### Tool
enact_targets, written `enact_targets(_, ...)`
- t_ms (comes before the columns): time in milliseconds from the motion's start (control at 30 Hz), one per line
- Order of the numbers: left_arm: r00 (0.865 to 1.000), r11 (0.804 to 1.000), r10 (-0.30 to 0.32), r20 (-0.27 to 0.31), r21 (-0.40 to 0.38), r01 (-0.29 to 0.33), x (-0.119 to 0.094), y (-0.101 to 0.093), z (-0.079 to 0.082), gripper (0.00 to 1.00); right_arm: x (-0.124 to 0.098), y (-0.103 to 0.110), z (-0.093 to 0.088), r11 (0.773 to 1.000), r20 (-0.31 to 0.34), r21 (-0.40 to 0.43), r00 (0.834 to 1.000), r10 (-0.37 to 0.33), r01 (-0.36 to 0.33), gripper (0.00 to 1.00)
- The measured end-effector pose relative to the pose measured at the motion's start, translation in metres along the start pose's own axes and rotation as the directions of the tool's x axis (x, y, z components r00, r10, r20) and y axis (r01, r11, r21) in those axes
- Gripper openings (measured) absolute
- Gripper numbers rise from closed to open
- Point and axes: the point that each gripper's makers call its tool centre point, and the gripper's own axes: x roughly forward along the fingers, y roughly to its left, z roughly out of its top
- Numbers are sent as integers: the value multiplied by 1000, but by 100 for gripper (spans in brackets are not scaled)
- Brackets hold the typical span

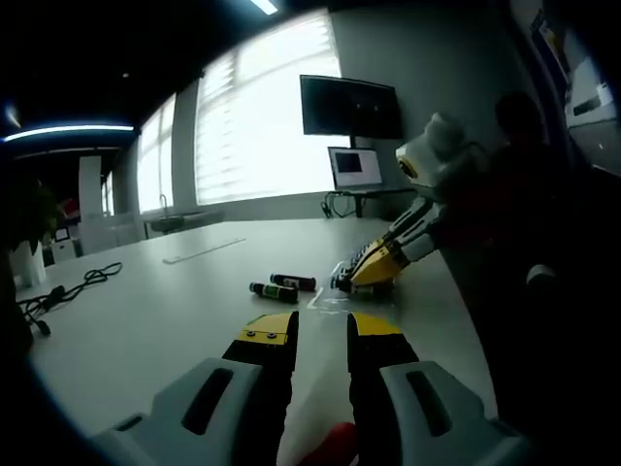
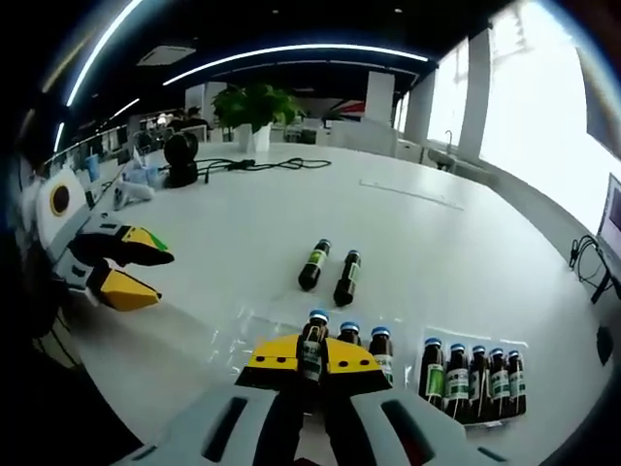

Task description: Grip medicine bottles put into box

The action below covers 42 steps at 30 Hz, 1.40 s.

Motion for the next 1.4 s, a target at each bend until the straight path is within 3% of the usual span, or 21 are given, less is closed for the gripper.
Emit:
enact_targets(467,1000,1000,-2,2,-1,2,0,-1,1,14,-1,4,1,1000,1,13,1000,14,-14,0)
enact_targets(700,1000,1000,-4,0,0,4,0,-1,0,14,-3,2,4,999,12,-49,1000,4,-4,1)
enact_targets(1300,1000,1000,-21,-3,-6,21,1,-5,0,14,-11,-12,17,1000,102,-21,995,-17,19,1)
enact_targets(1400,998,999,-27,-58,37,29,6,-7,-7,14,-13,-14,19,1000,109,-21,994,-20,22,1)
